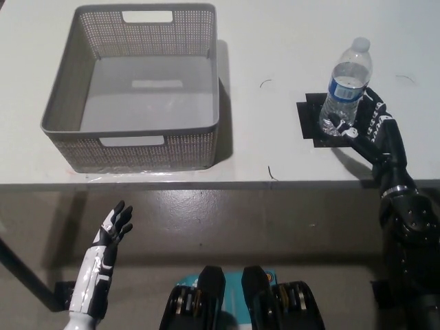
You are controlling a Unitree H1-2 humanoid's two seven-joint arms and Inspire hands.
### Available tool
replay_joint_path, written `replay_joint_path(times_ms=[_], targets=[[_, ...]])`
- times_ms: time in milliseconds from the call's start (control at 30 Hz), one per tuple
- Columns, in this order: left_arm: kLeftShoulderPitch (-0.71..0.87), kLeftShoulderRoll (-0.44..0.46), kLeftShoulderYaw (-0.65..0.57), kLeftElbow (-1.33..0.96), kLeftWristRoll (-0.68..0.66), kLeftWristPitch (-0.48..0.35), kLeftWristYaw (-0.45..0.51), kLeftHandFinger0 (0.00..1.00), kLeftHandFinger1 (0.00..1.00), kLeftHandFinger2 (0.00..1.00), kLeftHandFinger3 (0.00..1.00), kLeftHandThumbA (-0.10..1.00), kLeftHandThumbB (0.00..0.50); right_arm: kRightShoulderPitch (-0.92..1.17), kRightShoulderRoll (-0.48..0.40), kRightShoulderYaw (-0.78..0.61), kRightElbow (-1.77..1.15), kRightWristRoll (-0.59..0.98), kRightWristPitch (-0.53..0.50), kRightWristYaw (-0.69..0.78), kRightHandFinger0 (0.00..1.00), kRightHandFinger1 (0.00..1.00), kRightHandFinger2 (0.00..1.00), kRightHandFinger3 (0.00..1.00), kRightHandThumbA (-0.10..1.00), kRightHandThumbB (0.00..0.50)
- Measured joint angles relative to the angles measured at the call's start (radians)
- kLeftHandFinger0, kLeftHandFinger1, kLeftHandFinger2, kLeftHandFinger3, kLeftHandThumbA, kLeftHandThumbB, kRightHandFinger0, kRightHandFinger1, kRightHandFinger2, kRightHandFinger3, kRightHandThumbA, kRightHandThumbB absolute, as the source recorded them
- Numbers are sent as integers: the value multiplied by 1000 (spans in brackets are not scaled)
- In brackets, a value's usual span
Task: Use the right hand to pick up a water botttle and place it into a container on the left side
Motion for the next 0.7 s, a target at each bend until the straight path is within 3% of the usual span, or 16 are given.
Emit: replay_joint_path(times_ms=[100, 400, 633, 700], targets=[[0, 0, 0, 7, -2, -4, 0, 1000, 1000, 1000, 1000, 1000, 167, -12, -4, 9, 8, -2, 5, 6, 1000, 1000, 1000, 1000, 1000, 499], [0, 0, -4, 14, -8, -8, -9, 1000, 1000, 1000, 1000, 1000, 190, -89, -31, 27, 120, -2, 36, 12, 1000, 1000, 1000, 1000, 1000, 500], [9, 1, -4, 14, -16, -11, -18, 1000, 1000, 1000, 1000, 1000, 194, -222, -40, 27, 388, -3, 14, 7, 1000, 1000, 1000, 1000, 1000, 500], [19, 5, -4, 14, -17, -11, -23, 1000, 1000, 1000, 1000, 1000, 190, -290, -42, 31, 498, -6, -6, -8, 1000, 1000, 1000, 1000, 940, 500]])
